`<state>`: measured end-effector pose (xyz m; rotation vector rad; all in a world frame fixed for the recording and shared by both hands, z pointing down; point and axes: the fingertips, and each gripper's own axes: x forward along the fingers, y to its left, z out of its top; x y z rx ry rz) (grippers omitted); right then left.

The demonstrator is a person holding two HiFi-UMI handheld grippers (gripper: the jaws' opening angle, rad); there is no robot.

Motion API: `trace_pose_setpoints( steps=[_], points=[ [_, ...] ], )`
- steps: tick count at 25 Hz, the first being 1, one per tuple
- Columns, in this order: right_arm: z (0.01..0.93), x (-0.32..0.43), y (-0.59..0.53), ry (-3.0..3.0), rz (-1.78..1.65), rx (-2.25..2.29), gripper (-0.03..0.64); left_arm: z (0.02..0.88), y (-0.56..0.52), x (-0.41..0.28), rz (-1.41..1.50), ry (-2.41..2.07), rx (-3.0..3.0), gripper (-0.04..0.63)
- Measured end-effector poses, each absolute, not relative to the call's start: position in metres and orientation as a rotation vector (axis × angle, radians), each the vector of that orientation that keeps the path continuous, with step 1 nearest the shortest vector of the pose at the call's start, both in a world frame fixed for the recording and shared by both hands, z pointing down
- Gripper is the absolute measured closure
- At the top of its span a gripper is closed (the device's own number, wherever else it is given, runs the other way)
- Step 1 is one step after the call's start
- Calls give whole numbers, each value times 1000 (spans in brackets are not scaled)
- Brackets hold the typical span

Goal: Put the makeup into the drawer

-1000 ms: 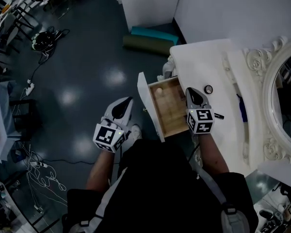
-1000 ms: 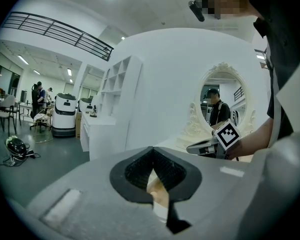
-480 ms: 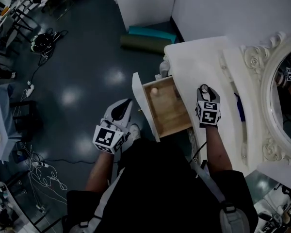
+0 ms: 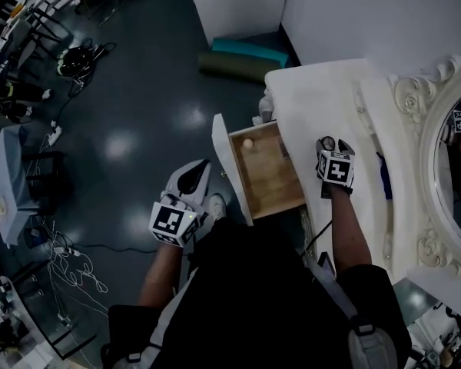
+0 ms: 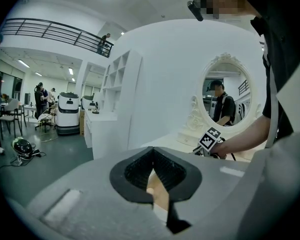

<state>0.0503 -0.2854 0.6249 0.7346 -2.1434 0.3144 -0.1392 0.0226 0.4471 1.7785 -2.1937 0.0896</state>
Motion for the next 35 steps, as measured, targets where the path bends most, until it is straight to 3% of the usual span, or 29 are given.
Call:
trace_pose_setpoints(
  steps=[16, 35],
  points=[
    [621, 47, -284, -2104, 369, 750, 388, 444, 31, -145, 75, -2205, 1721, 591],
    [584, -51, -152, -2320, 141, 338, 390, 450, 50, -162, 42, -2207, 1719, 591]
  ],
)
